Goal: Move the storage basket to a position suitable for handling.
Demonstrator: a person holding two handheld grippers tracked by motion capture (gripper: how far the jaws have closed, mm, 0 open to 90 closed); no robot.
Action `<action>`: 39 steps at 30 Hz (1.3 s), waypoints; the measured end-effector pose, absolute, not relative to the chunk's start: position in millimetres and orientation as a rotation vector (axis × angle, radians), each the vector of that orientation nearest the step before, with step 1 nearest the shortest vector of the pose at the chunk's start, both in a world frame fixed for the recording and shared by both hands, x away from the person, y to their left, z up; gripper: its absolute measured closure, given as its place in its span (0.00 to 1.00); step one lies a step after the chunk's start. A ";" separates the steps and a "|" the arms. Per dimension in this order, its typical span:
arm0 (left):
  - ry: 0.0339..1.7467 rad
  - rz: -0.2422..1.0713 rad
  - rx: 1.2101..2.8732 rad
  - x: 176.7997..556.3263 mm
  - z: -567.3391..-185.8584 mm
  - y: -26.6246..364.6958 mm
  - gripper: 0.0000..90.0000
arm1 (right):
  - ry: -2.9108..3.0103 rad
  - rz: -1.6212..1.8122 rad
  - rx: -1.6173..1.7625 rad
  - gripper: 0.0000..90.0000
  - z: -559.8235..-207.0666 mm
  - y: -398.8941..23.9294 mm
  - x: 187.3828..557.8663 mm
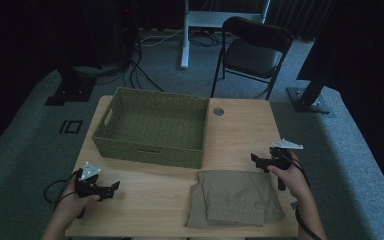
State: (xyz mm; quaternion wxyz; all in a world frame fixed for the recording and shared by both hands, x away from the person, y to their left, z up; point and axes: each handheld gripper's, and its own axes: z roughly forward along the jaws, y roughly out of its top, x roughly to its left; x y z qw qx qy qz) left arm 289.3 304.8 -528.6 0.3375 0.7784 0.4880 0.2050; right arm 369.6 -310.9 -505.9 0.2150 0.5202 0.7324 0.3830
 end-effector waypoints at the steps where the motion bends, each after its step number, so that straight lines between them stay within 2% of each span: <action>1: 1.271 0.536 2.025 290.3 -526.7 305.7 0.03 | 2.033 1.068 1.438 0.13 -504.1 -308.2 369.3; 21: 1.242 0.606 1.976 309.6 -486.1 321.8 0.03 | 2.051 1.164 1.312 0.15 -471.2 -261.2 367.2; 39: 1.231 0.643 1.934 348.9 -451.0 335.4 0.03 | 2.100 1.234 1.230 0.15 -457.3 -218.7 370.4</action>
